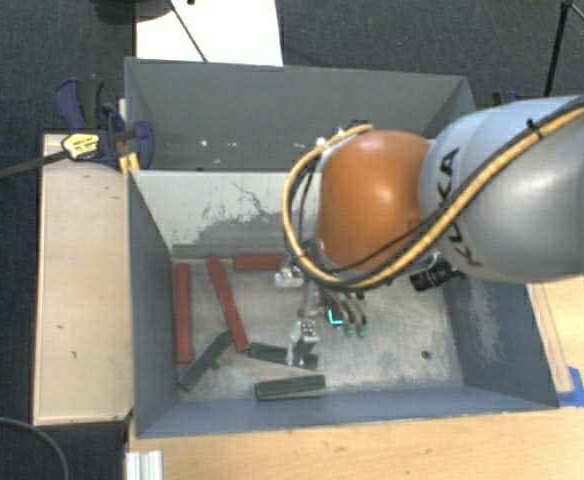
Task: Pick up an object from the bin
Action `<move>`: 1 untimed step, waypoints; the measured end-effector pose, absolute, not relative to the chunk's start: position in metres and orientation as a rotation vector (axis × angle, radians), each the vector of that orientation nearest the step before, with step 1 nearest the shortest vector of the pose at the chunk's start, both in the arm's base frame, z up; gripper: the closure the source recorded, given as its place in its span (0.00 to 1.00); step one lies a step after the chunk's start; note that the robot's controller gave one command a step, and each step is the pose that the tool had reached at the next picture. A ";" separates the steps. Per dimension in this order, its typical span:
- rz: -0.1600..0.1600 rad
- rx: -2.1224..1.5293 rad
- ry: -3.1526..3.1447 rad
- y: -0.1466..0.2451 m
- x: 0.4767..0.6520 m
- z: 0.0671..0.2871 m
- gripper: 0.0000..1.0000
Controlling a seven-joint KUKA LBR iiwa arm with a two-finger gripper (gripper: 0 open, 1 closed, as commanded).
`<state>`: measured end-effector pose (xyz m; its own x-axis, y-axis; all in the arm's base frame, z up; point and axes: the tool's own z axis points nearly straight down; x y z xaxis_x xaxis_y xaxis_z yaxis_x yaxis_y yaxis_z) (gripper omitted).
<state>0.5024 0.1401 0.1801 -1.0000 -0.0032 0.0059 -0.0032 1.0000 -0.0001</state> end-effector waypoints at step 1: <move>-0.002 -0.004 -3.143 0.139 0.504 0.184 0.00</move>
Offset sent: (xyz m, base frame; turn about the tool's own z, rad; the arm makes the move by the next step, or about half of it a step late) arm -0.0159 0.0323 -0.1101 0.1004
